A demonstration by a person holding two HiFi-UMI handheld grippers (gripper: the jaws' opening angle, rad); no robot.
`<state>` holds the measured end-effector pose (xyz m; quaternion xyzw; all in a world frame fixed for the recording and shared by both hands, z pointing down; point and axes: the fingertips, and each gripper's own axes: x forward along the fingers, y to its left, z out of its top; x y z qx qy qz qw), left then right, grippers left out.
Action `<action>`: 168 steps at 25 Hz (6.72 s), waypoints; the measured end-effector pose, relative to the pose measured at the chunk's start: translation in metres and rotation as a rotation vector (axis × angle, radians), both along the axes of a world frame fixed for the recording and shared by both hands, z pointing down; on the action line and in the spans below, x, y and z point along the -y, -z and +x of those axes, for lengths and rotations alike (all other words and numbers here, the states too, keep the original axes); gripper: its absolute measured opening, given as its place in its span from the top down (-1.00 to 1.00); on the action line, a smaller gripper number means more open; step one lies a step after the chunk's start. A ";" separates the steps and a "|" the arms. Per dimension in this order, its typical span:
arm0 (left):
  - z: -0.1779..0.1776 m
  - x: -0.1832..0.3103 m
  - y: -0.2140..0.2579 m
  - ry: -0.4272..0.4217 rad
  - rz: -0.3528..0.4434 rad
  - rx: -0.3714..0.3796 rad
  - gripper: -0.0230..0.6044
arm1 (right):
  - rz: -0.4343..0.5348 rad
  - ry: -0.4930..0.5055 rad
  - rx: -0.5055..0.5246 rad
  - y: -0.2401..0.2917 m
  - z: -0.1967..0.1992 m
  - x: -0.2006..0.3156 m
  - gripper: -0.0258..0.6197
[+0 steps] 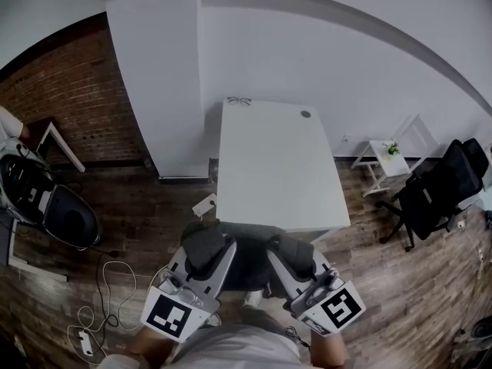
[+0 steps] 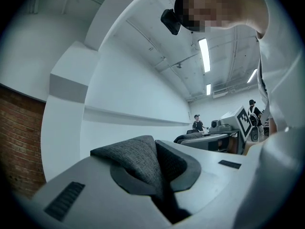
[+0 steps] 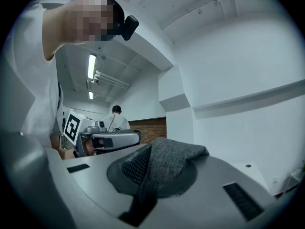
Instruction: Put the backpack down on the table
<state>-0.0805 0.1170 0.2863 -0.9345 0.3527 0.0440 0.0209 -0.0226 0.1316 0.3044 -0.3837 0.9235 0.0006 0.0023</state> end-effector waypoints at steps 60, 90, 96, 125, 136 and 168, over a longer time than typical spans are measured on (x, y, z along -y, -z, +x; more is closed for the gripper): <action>0.080 0.213 0.094 0.032 0.172 0.017 0.81 | 0.196 0.001 0.009 0.100 0.086 0.210 0.77; 0.079 0.381 0.015 0.109 0.122 0.064 0.81 | 0.160 -0.177 -0.148 0.032 0.083 0.376 0.77; 0.079 0.408 -0.021 0.121 0.070 0.127 0.81 | 0.097 -0.190 -0.141 0.002 0.082 0.394 0.77; 0.095 0.484 -0.161 0.112 -0.186 0.233 0.81 | -0.162 -0.239 -0.178 -0.130 0.092 0.473 0.76; 0.100 0.520 -0.218 0.086 -0.233 0.278 0.80 | -0.206 -0.233 -0.243 -0.177 0.097 0.511 0.76; 0.111 0.603 -0.346 0.088 -0.492 0.357 0.60 | -0.397 -0.260 -0.438 -0.328 0.123 0.584 0.50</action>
